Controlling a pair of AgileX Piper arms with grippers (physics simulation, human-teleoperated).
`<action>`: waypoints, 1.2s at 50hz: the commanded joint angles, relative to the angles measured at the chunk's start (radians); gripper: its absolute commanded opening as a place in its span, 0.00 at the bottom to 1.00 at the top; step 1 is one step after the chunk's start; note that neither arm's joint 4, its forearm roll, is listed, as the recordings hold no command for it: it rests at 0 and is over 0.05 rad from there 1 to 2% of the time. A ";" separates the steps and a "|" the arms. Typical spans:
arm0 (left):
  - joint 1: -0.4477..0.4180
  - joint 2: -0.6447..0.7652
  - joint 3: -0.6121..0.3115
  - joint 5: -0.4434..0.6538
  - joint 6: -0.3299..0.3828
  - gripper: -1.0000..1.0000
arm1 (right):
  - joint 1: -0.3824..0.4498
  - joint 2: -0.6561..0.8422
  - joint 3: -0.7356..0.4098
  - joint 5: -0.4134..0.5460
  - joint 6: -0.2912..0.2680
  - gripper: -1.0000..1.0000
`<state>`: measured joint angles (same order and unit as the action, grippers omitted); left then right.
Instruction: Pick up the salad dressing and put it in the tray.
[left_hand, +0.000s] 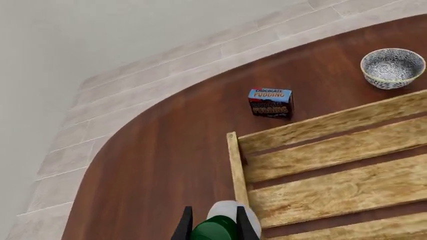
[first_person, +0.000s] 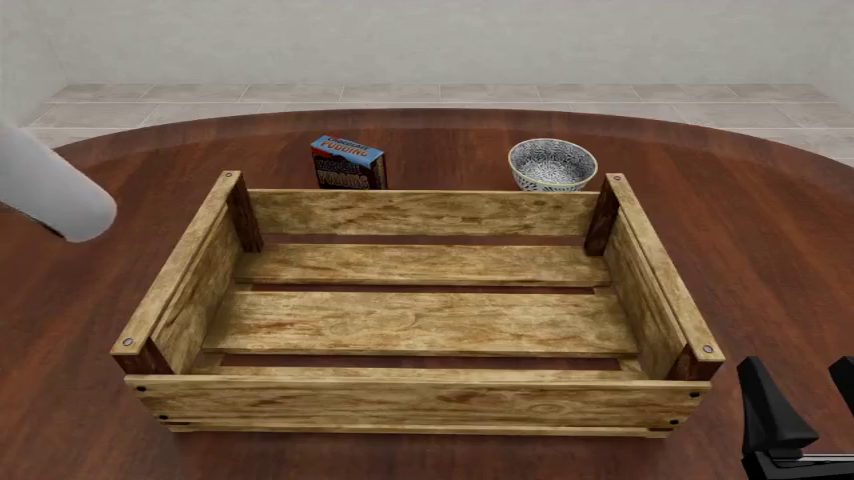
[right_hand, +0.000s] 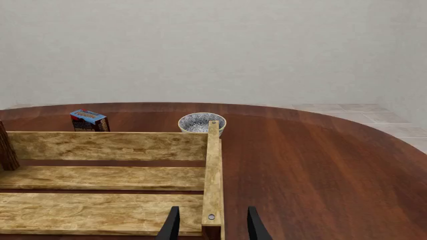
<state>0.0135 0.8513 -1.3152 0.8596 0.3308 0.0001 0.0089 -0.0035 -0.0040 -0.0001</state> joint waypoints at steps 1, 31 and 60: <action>-0.078 0.095 -0.008 -0.085 0.027 0.00 | 0.000 0.000 0.000 0.000 0.000 1.00; -0.271 0.403 -0.001 -0.344 0.100 0.00 | 0.000 0.000 0.000 0.000 0.000 1.00; -0.354 0.701 0.004 -0.542 0.123 0.00 | 0.000 0.000 0.000 0.000 0.000 1.00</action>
<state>-0.3149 1.4689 -1.3151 0.3839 0.4242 0.0000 0.0088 -0.0035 -0.0040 -0.0001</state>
